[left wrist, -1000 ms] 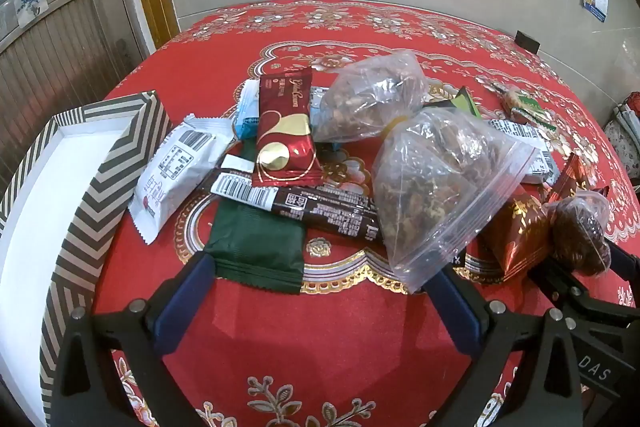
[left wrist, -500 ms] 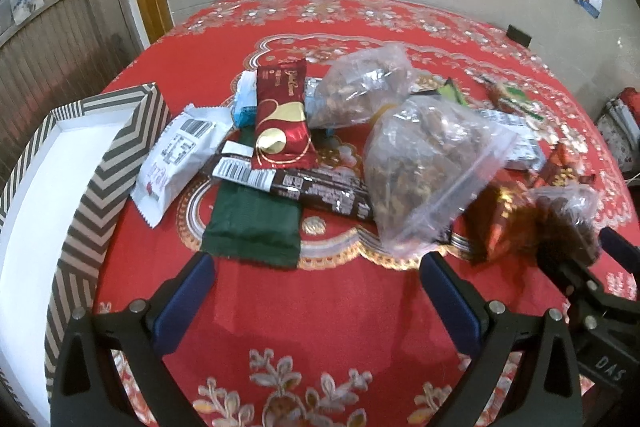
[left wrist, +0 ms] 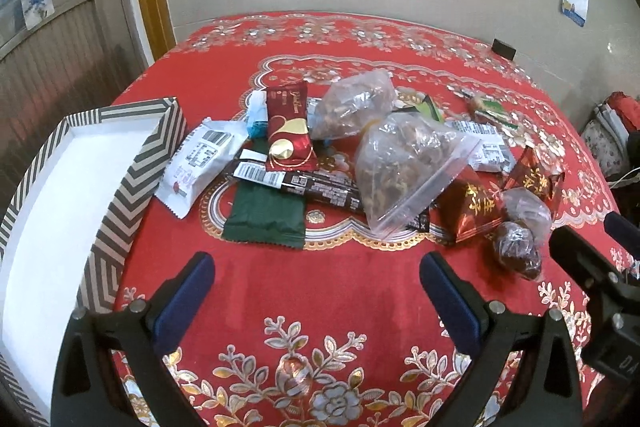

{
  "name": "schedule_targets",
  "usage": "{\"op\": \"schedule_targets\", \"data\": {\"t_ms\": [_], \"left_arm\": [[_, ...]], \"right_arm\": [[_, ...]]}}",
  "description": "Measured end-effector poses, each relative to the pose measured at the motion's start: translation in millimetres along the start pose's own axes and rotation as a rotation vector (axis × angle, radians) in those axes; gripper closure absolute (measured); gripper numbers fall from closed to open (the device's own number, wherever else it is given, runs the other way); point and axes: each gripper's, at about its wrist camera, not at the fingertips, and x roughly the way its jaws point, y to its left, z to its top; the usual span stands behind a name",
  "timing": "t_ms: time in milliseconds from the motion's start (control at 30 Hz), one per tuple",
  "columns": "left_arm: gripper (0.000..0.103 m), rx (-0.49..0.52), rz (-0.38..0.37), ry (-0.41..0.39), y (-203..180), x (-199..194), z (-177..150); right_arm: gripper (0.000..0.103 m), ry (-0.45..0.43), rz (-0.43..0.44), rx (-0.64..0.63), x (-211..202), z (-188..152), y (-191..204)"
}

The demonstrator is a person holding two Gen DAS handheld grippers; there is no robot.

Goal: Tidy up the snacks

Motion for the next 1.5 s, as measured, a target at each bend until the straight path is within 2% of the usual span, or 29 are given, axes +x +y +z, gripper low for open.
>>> {"op": "schedule_targets", "data": {"t_ms": [933, 1333, 1500], "left_arm": [[0.000, 0.016, -0.020, 0.018, 11.3, 10.4, 4.7], [0.000, 0.042, -0.003, 0.026, 32.6, 21.6, 18.2], [0.000, 0.036, -0.023, 0.045, 50.3, 27.3, 23.4]], "right_arm": [[0.001, 0.014, -0.001, -0.003, 4.0, 2.1, 4.4], [0.001, 0.027, 0.002, -0.002, 10.5, 4.5, 8.4], [0.001, 0.024, -0.001, -0.011, 12.1, 7.0, 13.3]]}}
